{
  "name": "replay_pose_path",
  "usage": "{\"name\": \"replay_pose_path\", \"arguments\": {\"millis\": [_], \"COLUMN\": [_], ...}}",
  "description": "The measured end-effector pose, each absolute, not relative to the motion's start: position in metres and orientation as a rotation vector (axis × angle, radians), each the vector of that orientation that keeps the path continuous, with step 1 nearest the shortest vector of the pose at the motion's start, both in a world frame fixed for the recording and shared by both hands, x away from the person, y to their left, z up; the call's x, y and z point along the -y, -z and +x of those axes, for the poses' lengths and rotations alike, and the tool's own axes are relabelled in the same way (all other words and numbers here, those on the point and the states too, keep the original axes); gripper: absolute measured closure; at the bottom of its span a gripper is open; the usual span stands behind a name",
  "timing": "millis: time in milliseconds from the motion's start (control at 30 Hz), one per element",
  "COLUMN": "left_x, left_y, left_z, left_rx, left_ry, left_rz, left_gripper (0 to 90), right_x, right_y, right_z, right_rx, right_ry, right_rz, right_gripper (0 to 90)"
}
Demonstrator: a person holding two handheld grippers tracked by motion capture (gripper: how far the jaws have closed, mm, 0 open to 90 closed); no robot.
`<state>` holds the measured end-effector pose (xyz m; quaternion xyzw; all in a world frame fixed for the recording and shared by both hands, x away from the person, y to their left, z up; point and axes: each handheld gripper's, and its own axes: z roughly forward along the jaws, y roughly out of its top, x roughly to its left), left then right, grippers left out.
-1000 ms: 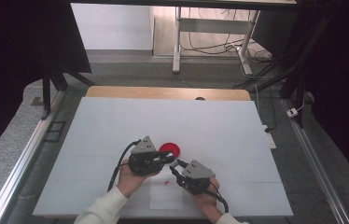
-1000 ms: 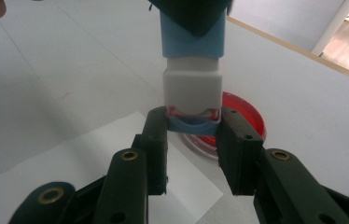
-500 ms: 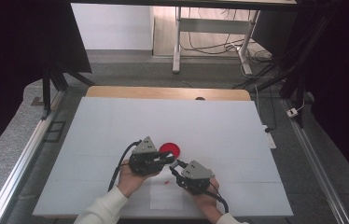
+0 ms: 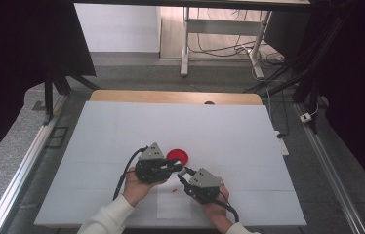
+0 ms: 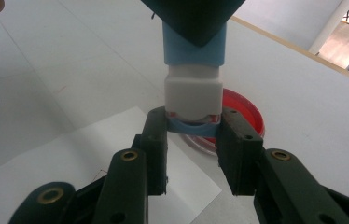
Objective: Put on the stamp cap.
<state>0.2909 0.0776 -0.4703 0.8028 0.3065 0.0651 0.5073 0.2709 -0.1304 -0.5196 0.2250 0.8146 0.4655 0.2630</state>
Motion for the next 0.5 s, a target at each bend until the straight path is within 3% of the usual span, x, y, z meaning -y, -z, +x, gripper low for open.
{"name": "replay_pose_path", "arguments": {"millis": [500], "left_x": [-0.0786], "left_y": [0.4719], "left_z": [0.2924], "left_rx": [-0.742], "left_ry": [-0.130], "left_rz": [1.936], "left_gripper": [75.1], "right_x": [0.1290], "right_y": [0.5195], "right_z": [0.2681], "right_rx": [-2.195], "right_ry": [-1.224], "right_rz": [0.574], "right_gripper": [65.1]}}
